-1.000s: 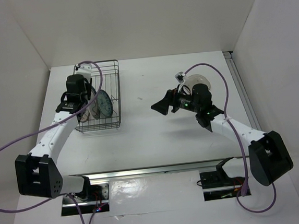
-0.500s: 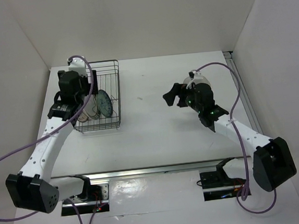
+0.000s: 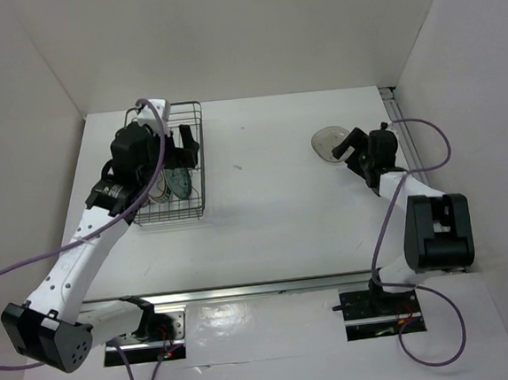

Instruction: Load the plates into the dish rack

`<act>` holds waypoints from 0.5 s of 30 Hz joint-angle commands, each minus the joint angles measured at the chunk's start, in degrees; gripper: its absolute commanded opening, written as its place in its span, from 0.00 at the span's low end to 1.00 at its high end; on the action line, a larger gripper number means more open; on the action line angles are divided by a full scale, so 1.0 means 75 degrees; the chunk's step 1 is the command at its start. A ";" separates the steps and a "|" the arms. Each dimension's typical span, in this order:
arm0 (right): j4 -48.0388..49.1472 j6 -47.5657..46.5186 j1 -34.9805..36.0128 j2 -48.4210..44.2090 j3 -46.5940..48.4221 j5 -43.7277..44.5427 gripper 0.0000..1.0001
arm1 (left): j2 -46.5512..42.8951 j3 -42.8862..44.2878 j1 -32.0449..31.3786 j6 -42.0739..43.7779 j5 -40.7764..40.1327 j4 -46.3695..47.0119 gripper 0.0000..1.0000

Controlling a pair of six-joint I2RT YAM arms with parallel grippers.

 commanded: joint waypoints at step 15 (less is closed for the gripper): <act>-0.1018 0.1256 -0.0238 0.2768 0.2546 0.1718 0.83 | -0.0319 0.0119 -0.0191 -0.0551 0.0284 0.0221 1.00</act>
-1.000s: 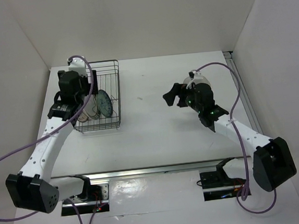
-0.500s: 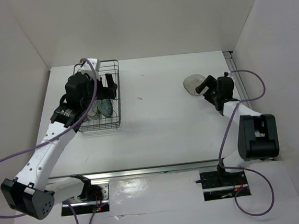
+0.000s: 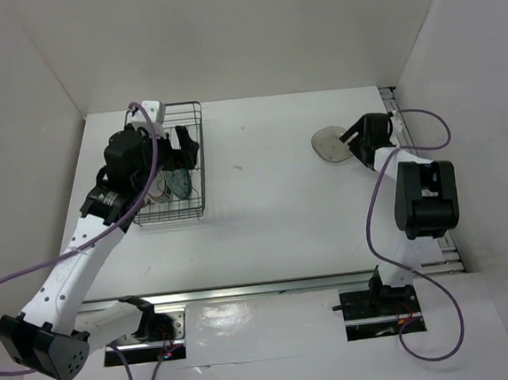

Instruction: Load the plates into the dish rack

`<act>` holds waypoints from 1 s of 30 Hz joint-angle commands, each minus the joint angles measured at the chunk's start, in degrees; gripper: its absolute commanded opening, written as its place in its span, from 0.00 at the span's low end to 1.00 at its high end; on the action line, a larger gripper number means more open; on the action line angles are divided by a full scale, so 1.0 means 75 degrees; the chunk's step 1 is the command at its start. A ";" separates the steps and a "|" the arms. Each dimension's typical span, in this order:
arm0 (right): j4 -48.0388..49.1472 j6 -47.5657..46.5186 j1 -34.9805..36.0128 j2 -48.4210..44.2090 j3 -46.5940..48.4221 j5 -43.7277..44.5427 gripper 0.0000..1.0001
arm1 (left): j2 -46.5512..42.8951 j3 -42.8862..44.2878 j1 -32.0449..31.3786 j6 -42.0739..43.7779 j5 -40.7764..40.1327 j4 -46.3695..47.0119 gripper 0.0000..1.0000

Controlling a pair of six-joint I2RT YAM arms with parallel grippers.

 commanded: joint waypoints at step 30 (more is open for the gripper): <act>-0.1546 0.0035 -0.0357 0.2168 0.1787 -0.1097 0.00 | 0.0552 0.0493 -0.0034 -0.0234 -0.0556 -0.0154 1.00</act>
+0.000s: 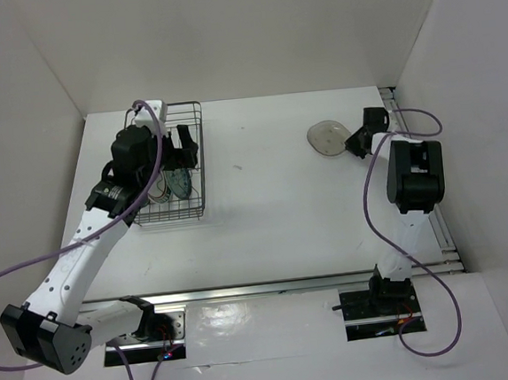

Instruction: Load the plates into the dish rack

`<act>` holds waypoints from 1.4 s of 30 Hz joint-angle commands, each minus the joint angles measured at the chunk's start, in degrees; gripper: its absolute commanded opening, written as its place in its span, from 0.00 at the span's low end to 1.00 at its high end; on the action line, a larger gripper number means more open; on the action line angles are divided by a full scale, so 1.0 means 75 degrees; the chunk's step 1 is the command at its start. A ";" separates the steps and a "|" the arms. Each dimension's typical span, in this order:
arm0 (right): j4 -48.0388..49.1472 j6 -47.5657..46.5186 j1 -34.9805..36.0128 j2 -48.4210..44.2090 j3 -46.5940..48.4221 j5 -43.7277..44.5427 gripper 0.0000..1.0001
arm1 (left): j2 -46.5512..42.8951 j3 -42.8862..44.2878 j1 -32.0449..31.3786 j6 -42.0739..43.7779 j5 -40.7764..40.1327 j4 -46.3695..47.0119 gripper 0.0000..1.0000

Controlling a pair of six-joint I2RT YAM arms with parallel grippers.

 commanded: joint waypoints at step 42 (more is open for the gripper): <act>0.5198 -0.2554 0.4150 -0.4591 -0.2720 -0.4102 0.00 | 0.2169 0.0828 -0.0031 -0.0701 0.2819 0.0085 0.53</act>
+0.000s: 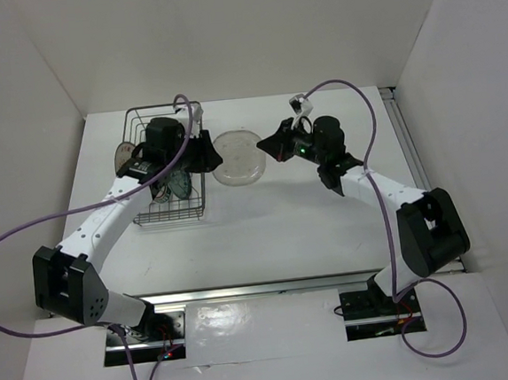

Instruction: Load the plates into the dish rack

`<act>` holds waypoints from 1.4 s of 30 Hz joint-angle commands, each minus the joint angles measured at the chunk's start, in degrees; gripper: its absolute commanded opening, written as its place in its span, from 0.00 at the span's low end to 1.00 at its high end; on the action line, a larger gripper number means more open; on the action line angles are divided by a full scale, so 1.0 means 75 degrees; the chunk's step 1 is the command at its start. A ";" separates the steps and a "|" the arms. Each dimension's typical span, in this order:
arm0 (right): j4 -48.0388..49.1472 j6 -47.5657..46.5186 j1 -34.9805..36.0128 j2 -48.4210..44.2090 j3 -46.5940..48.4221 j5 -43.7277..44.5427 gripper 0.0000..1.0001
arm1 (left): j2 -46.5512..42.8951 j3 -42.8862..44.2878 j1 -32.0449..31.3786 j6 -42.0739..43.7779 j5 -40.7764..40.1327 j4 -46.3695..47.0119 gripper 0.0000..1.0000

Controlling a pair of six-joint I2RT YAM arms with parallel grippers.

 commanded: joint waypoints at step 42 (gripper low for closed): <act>0.0047 -0.0111 0.0149 -0.1071 -0.0929 0.0186 1.00 | 0.0703 0.1578 -0.0031 0.0922 -0.7378 -0.1828 0.00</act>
